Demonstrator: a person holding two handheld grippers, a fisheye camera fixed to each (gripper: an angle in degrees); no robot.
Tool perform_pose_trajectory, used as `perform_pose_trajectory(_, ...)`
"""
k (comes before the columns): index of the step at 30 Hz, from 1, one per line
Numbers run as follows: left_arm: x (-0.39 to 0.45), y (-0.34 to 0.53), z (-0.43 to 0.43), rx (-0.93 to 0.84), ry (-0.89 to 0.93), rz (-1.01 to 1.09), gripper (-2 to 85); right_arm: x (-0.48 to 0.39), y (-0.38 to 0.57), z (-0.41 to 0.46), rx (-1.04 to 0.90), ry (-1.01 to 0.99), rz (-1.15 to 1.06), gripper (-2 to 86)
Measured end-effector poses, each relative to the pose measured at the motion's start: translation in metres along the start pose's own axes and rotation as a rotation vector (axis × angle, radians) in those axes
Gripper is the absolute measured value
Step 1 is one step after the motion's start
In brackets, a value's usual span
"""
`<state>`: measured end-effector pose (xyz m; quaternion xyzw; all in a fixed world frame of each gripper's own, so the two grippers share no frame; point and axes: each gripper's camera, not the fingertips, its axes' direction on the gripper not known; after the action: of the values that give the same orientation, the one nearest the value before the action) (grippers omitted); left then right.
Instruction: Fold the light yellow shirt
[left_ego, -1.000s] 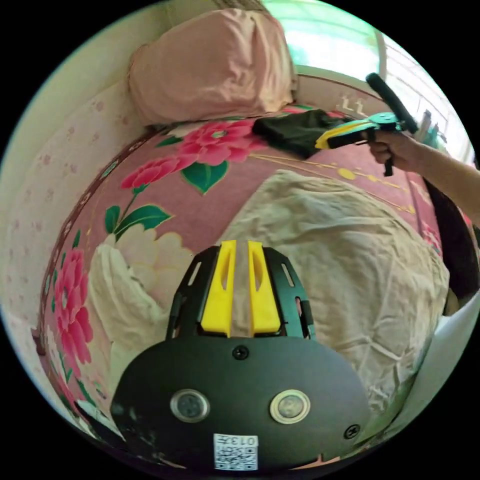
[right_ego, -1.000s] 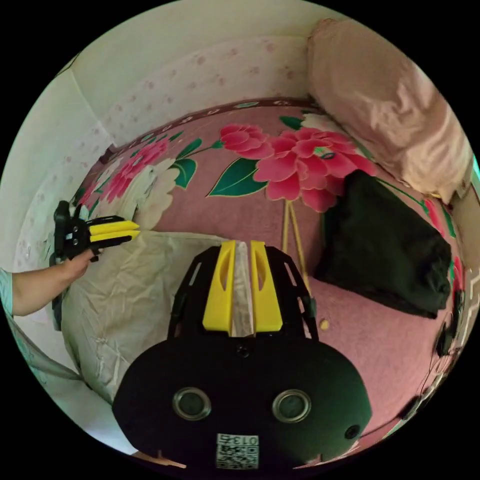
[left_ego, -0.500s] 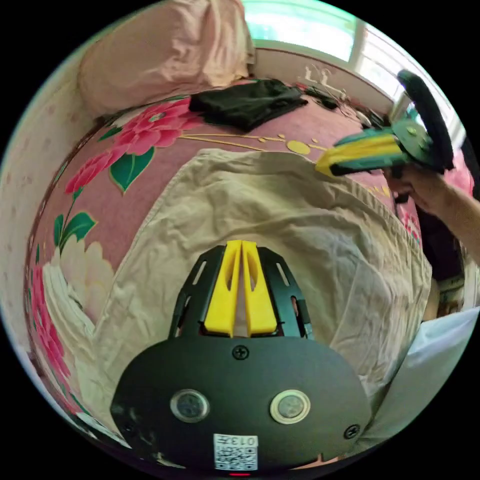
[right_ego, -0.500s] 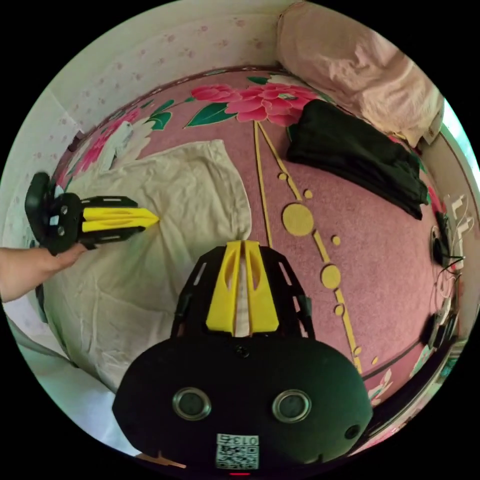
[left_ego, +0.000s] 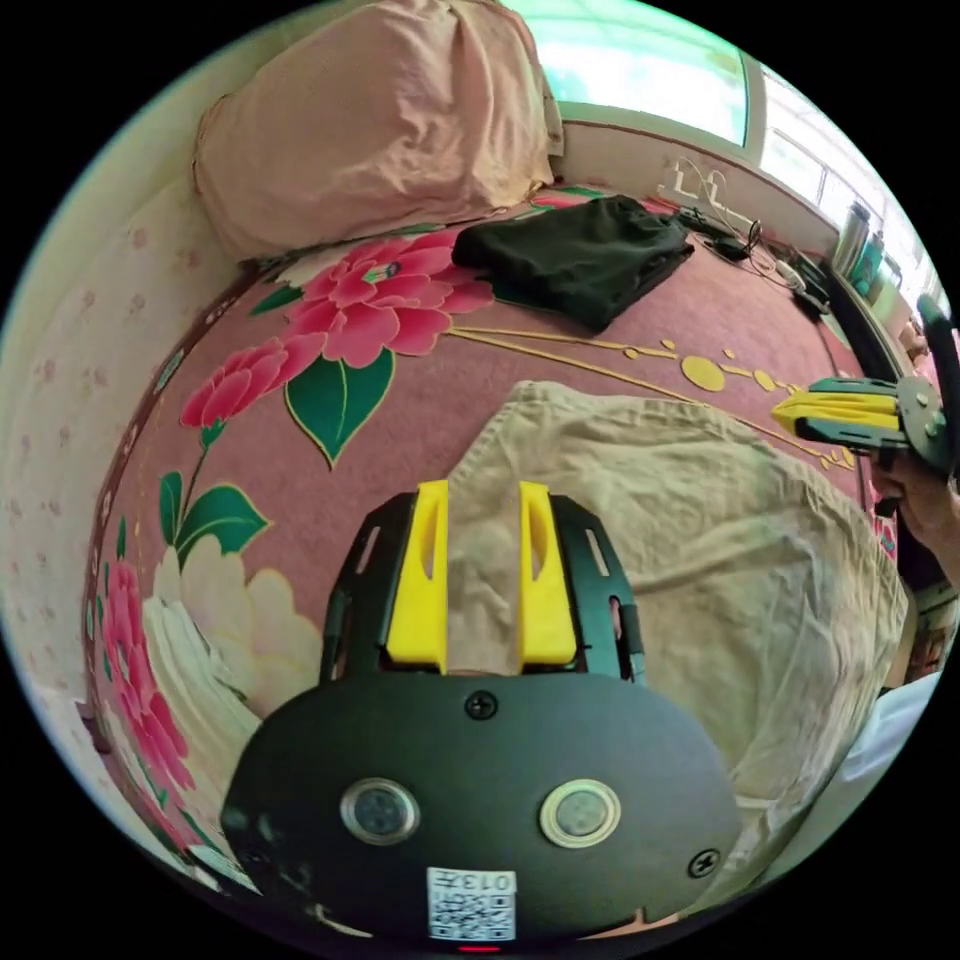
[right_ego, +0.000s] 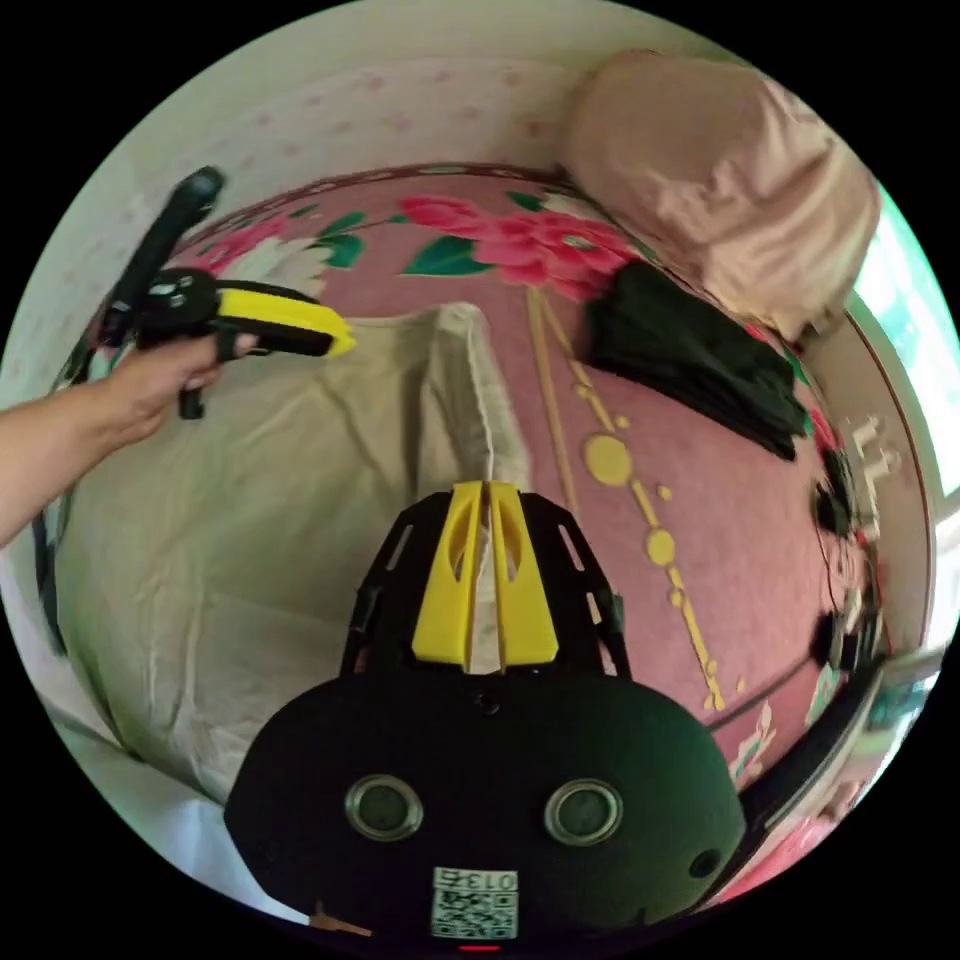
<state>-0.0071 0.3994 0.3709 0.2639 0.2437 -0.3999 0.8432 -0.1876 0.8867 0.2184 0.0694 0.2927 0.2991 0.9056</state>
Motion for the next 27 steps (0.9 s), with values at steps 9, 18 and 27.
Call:
perform_pose_trajectory(9,0.008,-0.066,0.055,-0.128,0.083,0.114,8.4,-0.011,-0.019,-0.021,-0.015,-0.115,-0.071,0.0)
perform_pose_trajectory(18,0.023,-0.028,-0.012,0.053,0.013,-0.031,7.4,-0.024,-0.055,-0.047,0.122,-0.131,-0.114,0.3)
perform_pose_trajectory(27,0.062,0.126,-0.039,-0.219,-0.327,-0.187,0.5,-0.050,-0.123,0.022,-0.018,-0.182,-0.234,0.1)
